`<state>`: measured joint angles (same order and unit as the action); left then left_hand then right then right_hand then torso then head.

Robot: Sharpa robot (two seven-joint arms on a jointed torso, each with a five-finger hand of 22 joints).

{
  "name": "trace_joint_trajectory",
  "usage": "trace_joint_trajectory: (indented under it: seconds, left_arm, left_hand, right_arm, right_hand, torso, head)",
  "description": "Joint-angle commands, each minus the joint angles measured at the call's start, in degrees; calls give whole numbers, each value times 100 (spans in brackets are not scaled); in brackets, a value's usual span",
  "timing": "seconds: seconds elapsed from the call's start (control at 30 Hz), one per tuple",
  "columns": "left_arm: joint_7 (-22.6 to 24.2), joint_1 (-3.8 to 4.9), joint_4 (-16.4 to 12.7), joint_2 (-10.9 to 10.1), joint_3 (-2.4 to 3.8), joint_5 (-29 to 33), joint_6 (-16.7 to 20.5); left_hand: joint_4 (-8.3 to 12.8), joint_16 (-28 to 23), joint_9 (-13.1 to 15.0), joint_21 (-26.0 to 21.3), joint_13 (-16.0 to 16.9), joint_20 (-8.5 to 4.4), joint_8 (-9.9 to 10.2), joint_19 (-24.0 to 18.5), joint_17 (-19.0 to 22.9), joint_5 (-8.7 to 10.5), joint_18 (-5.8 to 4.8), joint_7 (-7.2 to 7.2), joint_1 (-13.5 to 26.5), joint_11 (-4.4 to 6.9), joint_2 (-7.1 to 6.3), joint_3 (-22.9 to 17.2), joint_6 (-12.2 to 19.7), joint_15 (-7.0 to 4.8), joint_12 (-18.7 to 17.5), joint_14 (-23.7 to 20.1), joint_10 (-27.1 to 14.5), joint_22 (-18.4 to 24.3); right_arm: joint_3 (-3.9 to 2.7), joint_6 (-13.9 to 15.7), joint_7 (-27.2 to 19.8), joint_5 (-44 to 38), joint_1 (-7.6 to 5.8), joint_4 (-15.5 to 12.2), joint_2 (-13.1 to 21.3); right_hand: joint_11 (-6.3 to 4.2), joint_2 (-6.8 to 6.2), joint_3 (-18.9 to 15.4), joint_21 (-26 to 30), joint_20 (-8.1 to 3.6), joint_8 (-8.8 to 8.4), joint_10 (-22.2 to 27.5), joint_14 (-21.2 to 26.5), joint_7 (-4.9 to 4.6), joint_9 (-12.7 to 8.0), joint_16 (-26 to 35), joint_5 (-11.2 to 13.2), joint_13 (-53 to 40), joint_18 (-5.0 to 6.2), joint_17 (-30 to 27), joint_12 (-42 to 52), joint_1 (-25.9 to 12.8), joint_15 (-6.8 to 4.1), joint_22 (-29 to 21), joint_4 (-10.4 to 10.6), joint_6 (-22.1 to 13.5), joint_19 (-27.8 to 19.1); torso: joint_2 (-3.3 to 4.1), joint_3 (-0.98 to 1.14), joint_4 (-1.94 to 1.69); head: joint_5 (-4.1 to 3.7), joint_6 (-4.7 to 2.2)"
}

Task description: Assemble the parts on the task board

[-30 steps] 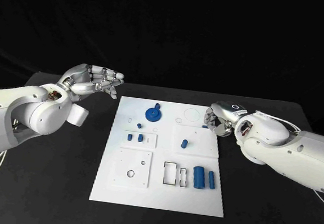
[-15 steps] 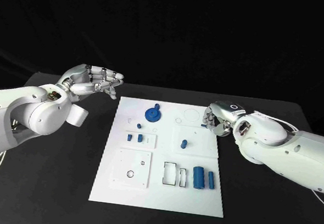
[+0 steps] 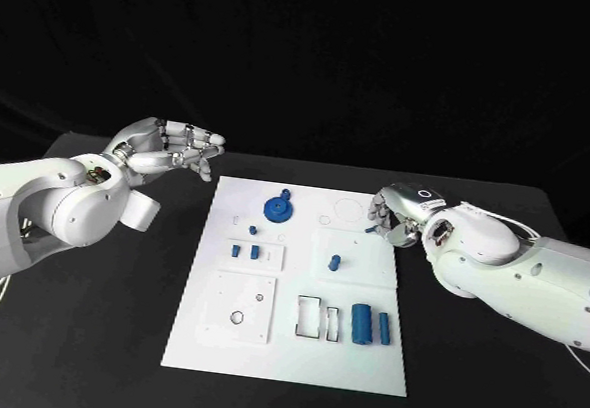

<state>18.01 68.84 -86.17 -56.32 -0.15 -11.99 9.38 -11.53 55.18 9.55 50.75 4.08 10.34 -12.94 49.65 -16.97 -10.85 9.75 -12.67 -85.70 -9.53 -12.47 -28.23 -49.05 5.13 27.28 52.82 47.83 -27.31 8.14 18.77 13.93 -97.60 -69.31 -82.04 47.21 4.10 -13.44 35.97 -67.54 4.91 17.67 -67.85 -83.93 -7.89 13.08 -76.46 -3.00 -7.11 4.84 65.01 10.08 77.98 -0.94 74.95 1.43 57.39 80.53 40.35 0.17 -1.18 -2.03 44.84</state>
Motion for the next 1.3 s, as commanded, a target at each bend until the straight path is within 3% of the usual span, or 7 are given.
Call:
trace_joint_trajectory:
  seconds: [0.03, 0.7, 1.3]
  left_arm:
    - [13, 3, -6, 7, 3, 6, -87]
    - [-20, 3, 7, 17, 3, 6, -102]
    - [-46, 3, 6, 5, 3, 6, -101]
  left_hand:
    - [14, -40, -4, -20, -5, 7, 17, -22, 6, -10, 77, -45, 35, 0, -8, -8, 28, 13, 21, -39, -35, 3]
    - [19, -44, -3, -21, -6, 8, 19, -23, 7, -12, 78, -45, 43, 0, 5, -21, 29, 13, 23, -38, -39, 4]
    - [23, -46, -3, -21, -6, 8, 19, -23, 8, -13, 78, -45, 44, 0, 14, -30, 28, 12, 24, -37, -39, 4]
  right_arm:
    - [1, 5, 48, -90, 9, 34, -33]
    - [1, 154, 29, -139, 41, 211, -241]
    - [2, 46, 11, -135, 53, 221, -278]
  right_hand:
    - [12, -52, -8, 23, 41, -42, 47, -92, -2, -10, -18, 19, 8, -21, 12, -31, 36, 53, 549, -8, -51, 10]
    - [-16, 125, 139, -11, 36, 6, -70, -89, 10, 30, -20, 15, -30, -22, 9, 25, 281, 33, 578, -124, 64, 37]
    - [3, 103, 115, 38, 39, 9, 9, -89, 9, 38, -21, 18, -20, -15, 10, -17, 217, 44, 565, -104, 79, 19]
  torso:
    - [3, 3, 5]
    - [-1, 6, 1]
    - [3, 4, 11]
  head:
    - [4, -2]
    - [-8, -4]
    - [6, -4]
